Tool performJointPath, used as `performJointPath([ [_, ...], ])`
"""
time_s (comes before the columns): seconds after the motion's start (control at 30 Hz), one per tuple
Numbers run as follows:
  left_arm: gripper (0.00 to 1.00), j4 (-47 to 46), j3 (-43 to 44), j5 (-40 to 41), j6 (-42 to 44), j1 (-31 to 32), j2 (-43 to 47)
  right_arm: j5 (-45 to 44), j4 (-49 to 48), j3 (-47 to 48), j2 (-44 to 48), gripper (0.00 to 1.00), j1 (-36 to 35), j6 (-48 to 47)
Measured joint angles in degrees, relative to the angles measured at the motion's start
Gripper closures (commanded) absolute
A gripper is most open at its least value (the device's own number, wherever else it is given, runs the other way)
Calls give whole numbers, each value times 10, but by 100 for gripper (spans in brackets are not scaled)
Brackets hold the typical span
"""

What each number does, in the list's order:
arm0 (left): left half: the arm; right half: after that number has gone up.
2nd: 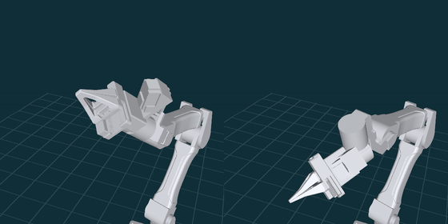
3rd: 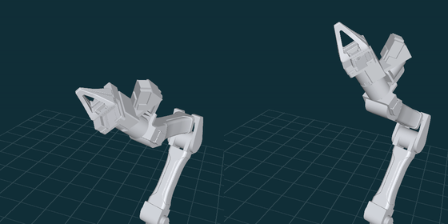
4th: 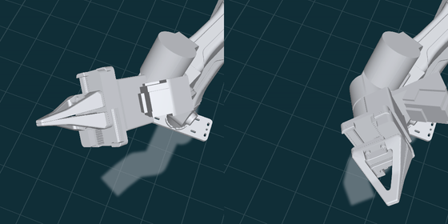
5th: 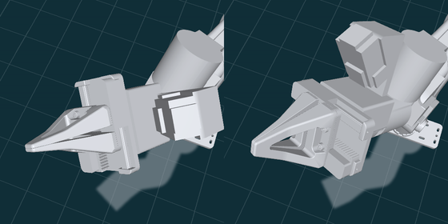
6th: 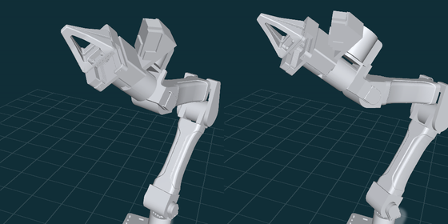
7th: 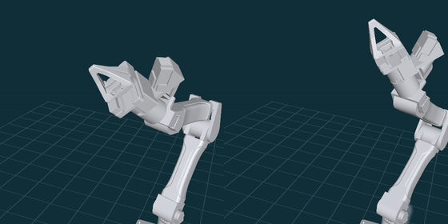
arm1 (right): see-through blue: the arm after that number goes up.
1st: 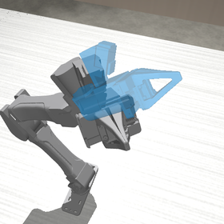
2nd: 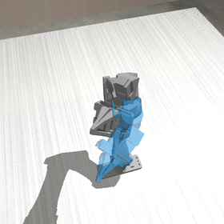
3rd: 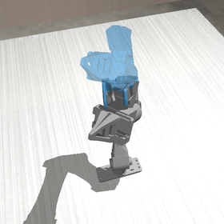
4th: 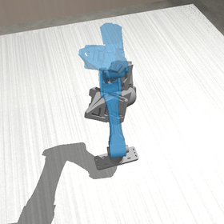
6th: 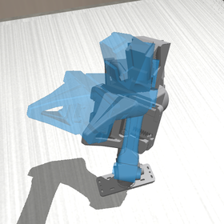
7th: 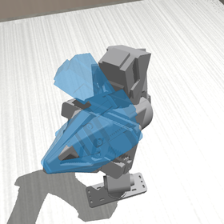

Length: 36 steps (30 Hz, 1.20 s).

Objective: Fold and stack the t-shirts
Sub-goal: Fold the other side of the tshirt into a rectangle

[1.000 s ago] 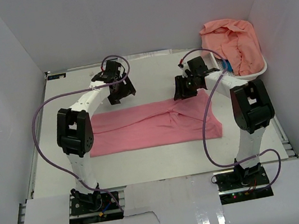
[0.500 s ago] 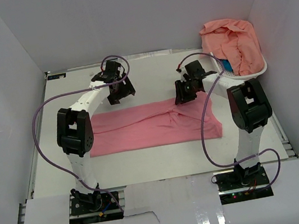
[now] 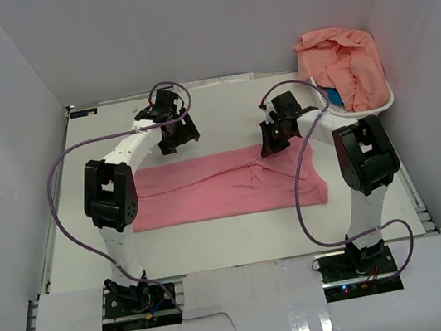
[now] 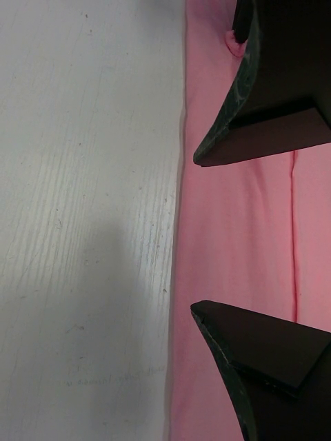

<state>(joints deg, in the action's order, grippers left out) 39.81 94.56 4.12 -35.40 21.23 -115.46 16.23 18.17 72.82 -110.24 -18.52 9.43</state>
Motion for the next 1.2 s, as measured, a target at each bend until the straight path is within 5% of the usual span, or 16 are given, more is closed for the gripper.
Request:
performJointPath([
  [0.3,10,0,0,0,0,0,0,0,-3,-15,9,92,-7,1],
  [0.67,10,0,-2,0,0,0,0,-9,-6,-96,162,92,-54,7],
  [1.13,11,0,-2,1,0,0,0,6,-38,-201,163,92,-116,60],
  [1.17,11,0,-2,1,0,0,0,11,-40,-203,162,92,-121,65],
  [1.2,10,0,-2,1,0,0,0,16,-46,-205,162,75,-125,68],
])
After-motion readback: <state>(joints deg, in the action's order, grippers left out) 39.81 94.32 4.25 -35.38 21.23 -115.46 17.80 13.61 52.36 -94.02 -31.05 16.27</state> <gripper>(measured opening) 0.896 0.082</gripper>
